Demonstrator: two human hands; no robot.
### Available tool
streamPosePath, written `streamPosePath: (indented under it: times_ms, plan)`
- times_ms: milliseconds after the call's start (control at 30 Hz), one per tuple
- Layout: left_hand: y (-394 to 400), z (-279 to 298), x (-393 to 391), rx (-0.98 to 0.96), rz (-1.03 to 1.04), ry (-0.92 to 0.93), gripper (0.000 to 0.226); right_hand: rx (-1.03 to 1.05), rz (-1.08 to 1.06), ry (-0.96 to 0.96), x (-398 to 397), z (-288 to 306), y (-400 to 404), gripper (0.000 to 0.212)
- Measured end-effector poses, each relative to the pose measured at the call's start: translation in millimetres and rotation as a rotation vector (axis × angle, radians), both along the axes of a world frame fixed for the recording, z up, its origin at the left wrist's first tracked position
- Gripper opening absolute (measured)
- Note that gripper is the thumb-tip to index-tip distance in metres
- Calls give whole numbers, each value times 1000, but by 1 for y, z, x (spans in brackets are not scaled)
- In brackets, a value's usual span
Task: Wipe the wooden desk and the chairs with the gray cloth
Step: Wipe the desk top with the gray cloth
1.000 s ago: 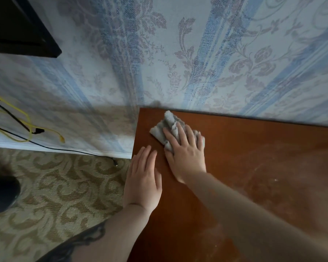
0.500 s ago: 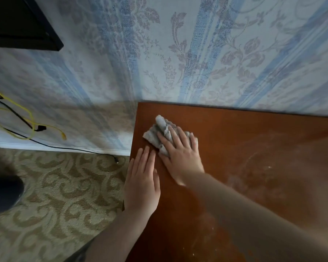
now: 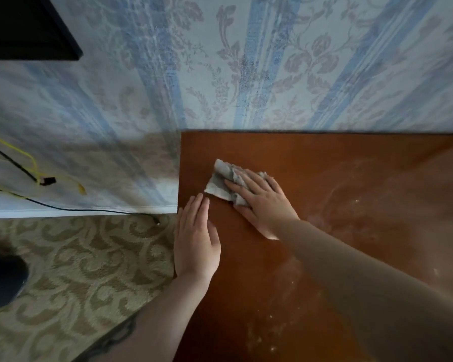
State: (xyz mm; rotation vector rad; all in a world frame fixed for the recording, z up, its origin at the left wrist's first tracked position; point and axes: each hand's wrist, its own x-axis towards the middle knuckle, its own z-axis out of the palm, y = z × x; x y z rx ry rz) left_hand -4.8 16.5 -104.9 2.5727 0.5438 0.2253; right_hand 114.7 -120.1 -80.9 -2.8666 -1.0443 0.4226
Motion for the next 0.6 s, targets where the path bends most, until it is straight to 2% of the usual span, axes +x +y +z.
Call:
streamPosePath:
  times_ms: [100,167,233,333,367,400,467,533,600]
  plan:
    - [5,-3,-7,28,-63,11,48,79,-472,-106,-40,-4,20,53]
    - [9,-6,-13,96,-130,21,49,89,-641,-39,-72,-5,53,57]
    - [12,-9,-18,102,-158,7,49,87,-481,8,-85,-4,69,66]
    - [12,-9,-22,106,-131,-22,48,56,-66,-2,-53,1,44,58]
    - [12,-8,-22,119,-127,-20,48,48,-16,-6,-40,-1,29,57]
    - [11,-7,-21,125,-127,-18,50,48,-57,-29,-33,-3,14,57]
    - [9,-7,-20,119,-126,-12,55,61,-336,-112,-40,-6,-3,58]
    - [9,-6,-19,109,-108,-10,56,52,-570,-114,-68,-8,15,55]
    - [10,-6,-18,66,-75,-23,54,43,-589,-51,-98,-9,46,57]
